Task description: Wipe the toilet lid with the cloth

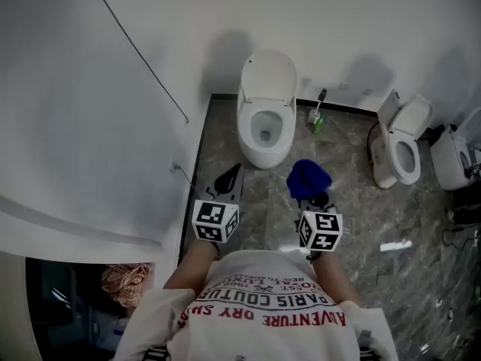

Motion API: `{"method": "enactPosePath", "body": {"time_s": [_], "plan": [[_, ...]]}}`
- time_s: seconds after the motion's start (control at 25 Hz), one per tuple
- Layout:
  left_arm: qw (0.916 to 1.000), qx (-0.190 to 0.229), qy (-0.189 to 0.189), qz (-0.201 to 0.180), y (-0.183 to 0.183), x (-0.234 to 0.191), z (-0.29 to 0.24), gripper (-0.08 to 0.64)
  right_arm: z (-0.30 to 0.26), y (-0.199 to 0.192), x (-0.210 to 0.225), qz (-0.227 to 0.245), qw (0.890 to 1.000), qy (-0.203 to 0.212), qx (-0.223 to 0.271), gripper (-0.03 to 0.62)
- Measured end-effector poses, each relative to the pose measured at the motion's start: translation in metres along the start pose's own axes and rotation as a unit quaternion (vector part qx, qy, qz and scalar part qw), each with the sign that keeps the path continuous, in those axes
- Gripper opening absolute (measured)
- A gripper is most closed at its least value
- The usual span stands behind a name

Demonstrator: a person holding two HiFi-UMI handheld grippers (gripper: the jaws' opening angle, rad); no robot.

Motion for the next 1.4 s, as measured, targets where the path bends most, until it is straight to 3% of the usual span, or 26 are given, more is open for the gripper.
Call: {"method": "enactPosePath", "body": {"time_s": [0.36,0.56,1.16,1.4], "plan": [[0.9998,-0.012,0.010,0.008,-0.006,0.005,-0.001,0.006,0.003,-0.006,0.007,-0.006,1.000,0.005,-0.005,0.087],[0.9995,-0.018,0.019,0.016,-0.009,0.011,-0.002,0.006,0.010,-0.008,0.018,-0.032,0.999,-0.009,0.016,0.087],[0.9973,-0.035,0.054,0.034,-0.021,0.086,-0.028,0.006,0.034,-0.022,0.104,-0.035,0.999,0.026,-0.013,0.087],[0.9956,-0.052,0.065,0.042,-0.032,0.080,-0.047,0.006,0.009,-0.025,0.123,-0.050,0.998,0.029,-0.023,0.087]]}}
Point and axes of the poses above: the fingertips, and each gripper's own axes: z backward along the fingers, x to its right, y out of its top, the point moved 6 cm from there along z, backward along the fingers, and after that the axes turned 12 degrees about y, right-handed, at the moved point
